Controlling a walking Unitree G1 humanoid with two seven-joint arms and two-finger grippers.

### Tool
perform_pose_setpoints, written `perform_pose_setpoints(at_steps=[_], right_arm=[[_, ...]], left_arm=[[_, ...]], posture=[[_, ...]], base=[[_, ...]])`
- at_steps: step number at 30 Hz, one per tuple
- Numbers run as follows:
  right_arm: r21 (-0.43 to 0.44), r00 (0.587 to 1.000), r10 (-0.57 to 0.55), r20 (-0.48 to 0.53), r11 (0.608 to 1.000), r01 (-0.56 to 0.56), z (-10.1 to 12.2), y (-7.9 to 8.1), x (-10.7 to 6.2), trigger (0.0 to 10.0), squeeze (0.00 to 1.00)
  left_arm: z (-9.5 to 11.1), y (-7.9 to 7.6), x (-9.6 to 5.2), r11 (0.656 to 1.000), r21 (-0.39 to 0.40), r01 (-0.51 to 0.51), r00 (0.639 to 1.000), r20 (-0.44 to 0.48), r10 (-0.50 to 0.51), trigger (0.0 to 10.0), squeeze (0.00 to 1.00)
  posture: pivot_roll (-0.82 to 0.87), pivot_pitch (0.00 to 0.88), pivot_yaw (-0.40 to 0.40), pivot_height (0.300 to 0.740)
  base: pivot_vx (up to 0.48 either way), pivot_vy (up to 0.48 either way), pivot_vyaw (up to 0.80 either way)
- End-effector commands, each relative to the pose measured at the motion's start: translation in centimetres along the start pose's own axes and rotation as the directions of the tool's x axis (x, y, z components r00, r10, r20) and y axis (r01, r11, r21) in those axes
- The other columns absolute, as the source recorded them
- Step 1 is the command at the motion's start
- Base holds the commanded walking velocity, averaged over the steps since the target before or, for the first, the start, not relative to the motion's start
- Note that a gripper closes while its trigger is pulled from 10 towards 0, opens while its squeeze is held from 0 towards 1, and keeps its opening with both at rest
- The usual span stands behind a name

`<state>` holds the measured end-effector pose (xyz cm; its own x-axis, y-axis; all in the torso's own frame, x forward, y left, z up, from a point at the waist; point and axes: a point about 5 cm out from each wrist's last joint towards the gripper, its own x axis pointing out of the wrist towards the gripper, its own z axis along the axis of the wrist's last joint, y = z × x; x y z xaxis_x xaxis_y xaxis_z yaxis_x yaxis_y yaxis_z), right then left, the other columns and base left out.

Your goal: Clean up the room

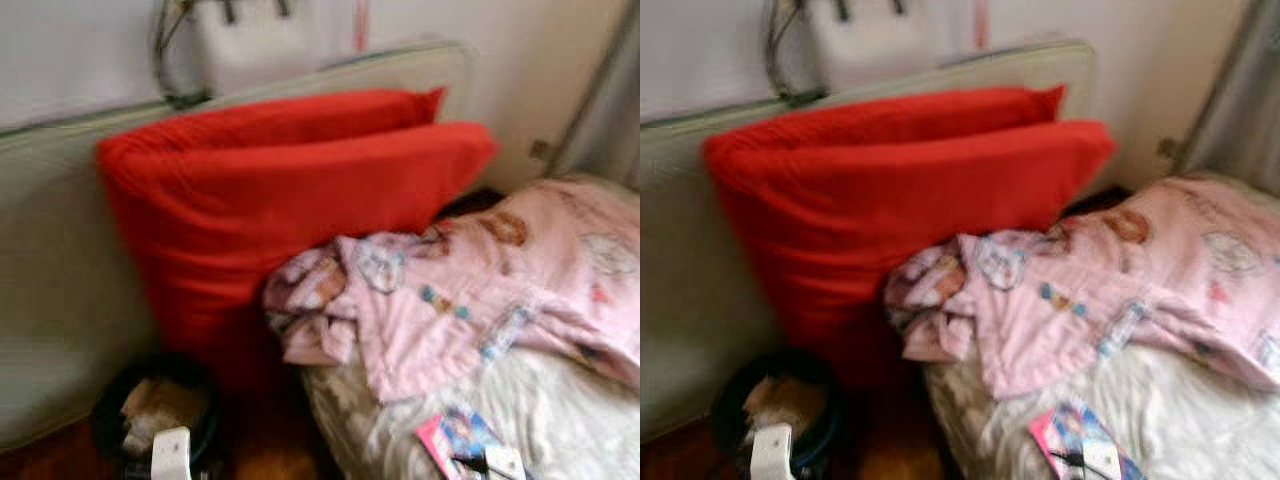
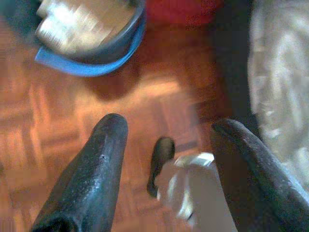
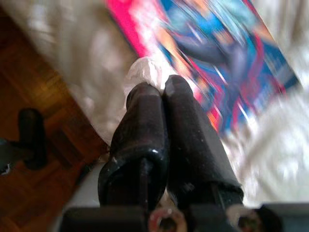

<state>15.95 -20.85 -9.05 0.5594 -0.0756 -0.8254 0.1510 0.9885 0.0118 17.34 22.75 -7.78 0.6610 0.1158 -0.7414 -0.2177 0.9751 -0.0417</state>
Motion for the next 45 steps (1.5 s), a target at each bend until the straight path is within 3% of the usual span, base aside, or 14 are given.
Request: perform_pose_setpoints(at_steps=[1, 14, 26, 45], right_arm=[[0.007, 1.0, -0.002, -0.006, 1.0, 0.002, -0.2, 0.0, 0.0, 10.0, 0.0], [0.034, 1.0, -0.015, -0.025, 0.999, 0.016, -0.8, -1.0, -0.3, 10.0, 0.0], [0.032, 1.0, -0.015, -0.026, 0.999, 0.015, -0.9, -1.8, -0.5, 10.0, 0.0], [0.008, 1.0, 0.009, -0.027, 1.0, -0.009, -1.0, -1.5, -0.5, 10.0, 0.0]], left_arm=[[-0.1, -0.1, 0.0, 1.0, 0.004, 0.001, 1.0, -0.009, -0.001, 10.0, 0.0], [-0.3, 0.3, -0.1, 1.0, -0.005, -0.005, 1.0, -0.025, 0.005, 10.0, 0.0], [-0.3, 0.0, 0.0, 1.0, 0.002, -0.004, 1.0, -0.024, 0.004, 10.0, 0.0], [-0.5, 0.2, -0.1, 1.0, 0.015, -0.003, 1.0, -0.03, 0.003, 10.0, 0.0]], posture=[[0.09, 0.0, -0.053, 0.74], [0.1, 0.0, -0.048, 0.74], [0.1, 0.0, -0.048, 0.74], [0.1, 0.0, -0.04, 0.74]], base=[[0.0, 0.0, 0.42], [0.0, 0.0, 0.0], [0.0, 0.34, 0.0], [0.0, 0.331, 0.0]])
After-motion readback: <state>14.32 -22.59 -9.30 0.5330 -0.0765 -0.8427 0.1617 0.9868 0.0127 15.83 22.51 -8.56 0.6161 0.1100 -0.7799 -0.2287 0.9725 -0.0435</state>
